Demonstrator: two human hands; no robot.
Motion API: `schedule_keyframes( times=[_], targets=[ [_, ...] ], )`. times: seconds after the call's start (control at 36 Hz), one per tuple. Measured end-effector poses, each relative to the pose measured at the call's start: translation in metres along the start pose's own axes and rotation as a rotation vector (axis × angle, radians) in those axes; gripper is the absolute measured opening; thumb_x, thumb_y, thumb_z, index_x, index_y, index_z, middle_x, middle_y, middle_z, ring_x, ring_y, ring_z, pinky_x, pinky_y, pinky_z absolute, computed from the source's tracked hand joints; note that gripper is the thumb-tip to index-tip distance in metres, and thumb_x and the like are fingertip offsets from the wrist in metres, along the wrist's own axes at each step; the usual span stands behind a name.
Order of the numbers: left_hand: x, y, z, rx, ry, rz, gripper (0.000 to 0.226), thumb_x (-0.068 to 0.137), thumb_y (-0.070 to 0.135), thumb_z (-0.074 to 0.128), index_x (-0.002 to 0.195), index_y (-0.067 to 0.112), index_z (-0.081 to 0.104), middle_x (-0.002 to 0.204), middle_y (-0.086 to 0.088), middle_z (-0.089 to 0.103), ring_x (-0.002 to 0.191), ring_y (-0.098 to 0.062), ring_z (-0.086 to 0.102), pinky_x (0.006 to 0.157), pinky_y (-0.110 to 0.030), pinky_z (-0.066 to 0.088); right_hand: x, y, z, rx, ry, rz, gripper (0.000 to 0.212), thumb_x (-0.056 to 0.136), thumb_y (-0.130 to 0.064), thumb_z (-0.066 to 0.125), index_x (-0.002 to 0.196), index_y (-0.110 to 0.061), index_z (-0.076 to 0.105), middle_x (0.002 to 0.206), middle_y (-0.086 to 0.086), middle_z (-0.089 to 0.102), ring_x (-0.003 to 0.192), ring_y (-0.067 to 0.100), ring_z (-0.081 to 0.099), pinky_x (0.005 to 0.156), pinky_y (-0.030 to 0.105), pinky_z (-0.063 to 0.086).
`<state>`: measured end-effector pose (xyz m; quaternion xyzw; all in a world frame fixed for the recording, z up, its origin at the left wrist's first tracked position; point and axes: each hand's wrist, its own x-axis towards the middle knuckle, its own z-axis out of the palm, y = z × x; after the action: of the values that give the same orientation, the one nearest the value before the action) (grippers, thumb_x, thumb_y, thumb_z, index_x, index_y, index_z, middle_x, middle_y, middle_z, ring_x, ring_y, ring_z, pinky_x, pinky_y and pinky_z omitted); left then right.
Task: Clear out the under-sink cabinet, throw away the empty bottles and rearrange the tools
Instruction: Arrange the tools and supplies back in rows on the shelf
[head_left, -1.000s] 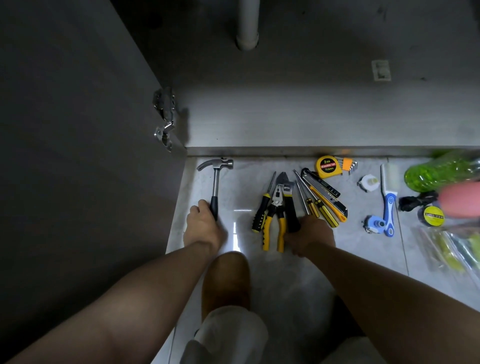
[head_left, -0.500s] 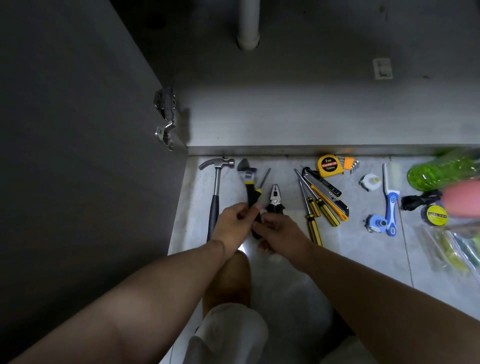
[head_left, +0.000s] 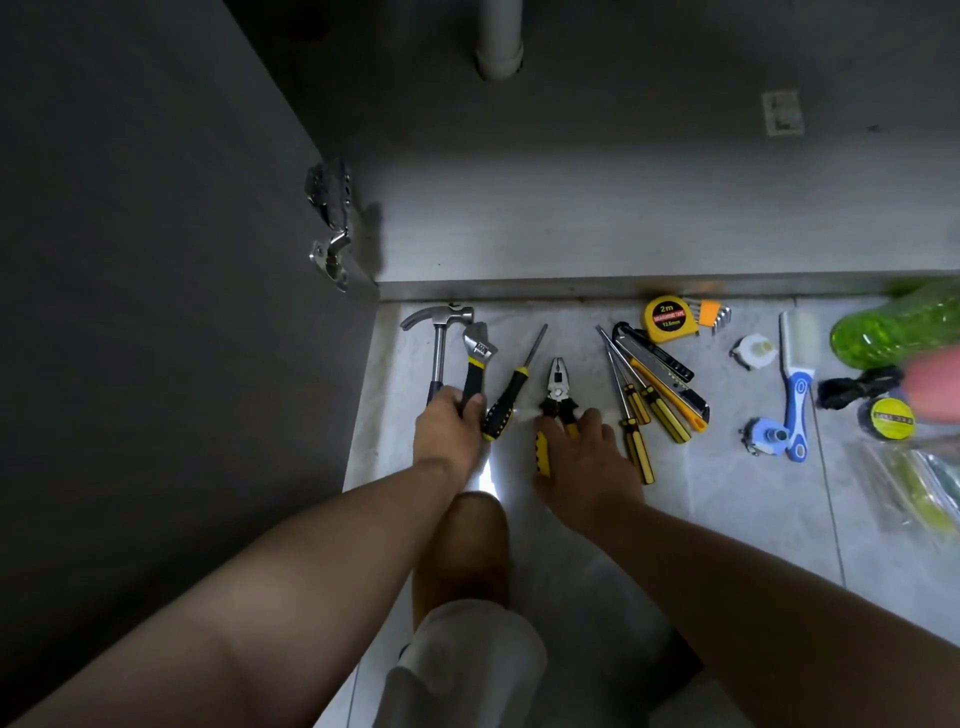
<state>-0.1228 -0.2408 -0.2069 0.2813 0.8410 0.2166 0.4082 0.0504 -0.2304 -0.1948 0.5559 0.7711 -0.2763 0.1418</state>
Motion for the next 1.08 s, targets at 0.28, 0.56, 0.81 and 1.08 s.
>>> schedule_keyframes(
  times=[0.28,0.56,0.81,1.08],
  targets=[
    [-0.010,0.002,-0.002,0.322,-0.017,0.215,0.038,0.084,0.005,0.065,0.117,0.009,0.047,0.121,-0.013,0.048,0.107,-0.032,0.053,0.085,-0.044,0.050,-0.001,0.004,0.009,0.041,-0.004,0.082,0.072,0.086,-0.030,0.071,0.140,-0.035,0.024,0.136,0.017,0.027,0.124,0.032,0.042,0.087,0.040,0.058],
    [-0.013,0.004,0.017,0.476,-0.158,0.459,0.048,0.096,0.017,0.057,0.143,0.023,0.048,0.128,-0.008,0.051,0.118,-0.027,0.052,0.092,-0.034,0.049,-0.008,0.020,0.000,0.418,0.064,0.102,0.061,0.072,-0.047,0.071,0.123,-0.035,0.040,0.119,0.008,0.036,0.105,0.034,0.052,0.084,0.043,0.055],
    [-0.016,0.010,0.024,0.351,-0.230,0.428,0.041,0.089,0.021,0.066,0.130,0.023,0.062,0.121,-0.005,0.054,0.112,-0.024,0.058,0.096,-0.037,0.051,0.014,-0.002,-0.026,0.577,0.141,-0.016,0.062,0.076,-0.031,0.073,0.126,-0.041,0.038,0.118,0.005,0.036,0.089,0.024,0.055,0.081,0.043,0.057],
    [0.006,-0.015,-0.024,0.474,0.102,0.080,0.023,0.098,0.016,0.052,0.120,0.012,0.047,0.121,-0.014,0.048,0.112,-0.035,0.051,0.092,-0.050,0.050,0.034,-0.033,-0.016,0.289,-0.032,-0.069,0.055,0.078,-0.032,0.071,0.120,-0.035,0.036,0.116,0.008,0.033,0.102,0.033,0.047,0.079,0.041,0.052]
  ],
)
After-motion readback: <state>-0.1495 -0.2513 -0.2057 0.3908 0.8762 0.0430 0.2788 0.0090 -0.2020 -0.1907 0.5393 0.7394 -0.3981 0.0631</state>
